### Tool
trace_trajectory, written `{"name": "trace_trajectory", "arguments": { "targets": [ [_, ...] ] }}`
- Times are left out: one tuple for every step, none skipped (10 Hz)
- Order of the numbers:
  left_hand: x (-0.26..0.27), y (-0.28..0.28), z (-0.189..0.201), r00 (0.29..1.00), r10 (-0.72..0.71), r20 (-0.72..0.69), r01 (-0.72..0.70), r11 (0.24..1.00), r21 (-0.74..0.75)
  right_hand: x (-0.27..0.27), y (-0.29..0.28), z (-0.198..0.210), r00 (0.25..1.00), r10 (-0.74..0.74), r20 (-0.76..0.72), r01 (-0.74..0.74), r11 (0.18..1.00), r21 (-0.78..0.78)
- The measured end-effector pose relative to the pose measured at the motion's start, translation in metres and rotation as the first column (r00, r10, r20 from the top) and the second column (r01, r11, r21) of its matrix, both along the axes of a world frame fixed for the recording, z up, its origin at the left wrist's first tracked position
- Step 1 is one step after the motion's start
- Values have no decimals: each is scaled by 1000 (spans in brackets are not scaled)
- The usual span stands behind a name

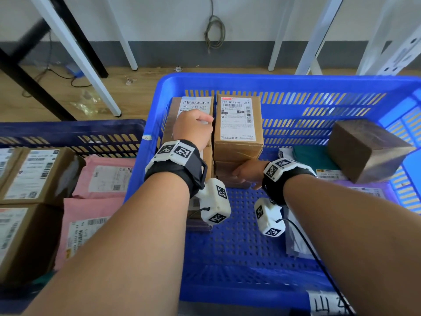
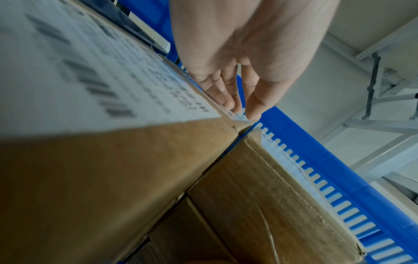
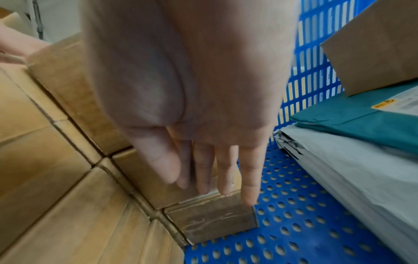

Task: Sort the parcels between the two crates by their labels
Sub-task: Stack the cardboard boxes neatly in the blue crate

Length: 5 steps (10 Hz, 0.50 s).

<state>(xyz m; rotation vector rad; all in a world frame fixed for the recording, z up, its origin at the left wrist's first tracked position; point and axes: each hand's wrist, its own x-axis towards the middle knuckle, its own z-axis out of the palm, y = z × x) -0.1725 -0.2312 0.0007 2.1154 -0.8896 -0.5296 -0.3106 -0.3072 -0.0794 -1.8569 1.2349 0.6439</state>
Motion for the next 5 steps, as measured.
{"name": "trace_trajectory", "arguments": {
  "targets": [
    [-1, 0, 0, 1000, -5, -16, 5, 1000, 6, -4, 2, 8, 997, 71, -22, -69, 996, 53],
    [-2, 0, 3, 1000, -22, -21, 22, 999, 25, -17, 1, 14, 999, -35, 7, 34, 993, 113],
    [-5, -2, 6, 998, -42, 44, 40, 998, 54, -33, -7, 19, 992, -125, 27, 125, 992, 4],
    [-13, -4, 5, 994, -50, 95, 42, 996, 82, -47, -20, 32, 959, -270, 82, 274, 961, -44],
    [-27, -11, 6, 986, -73, 147, 54, 990, 127, -66, -36, 37, 996, 46, -80, -72, 931, -358]
  ]
}}
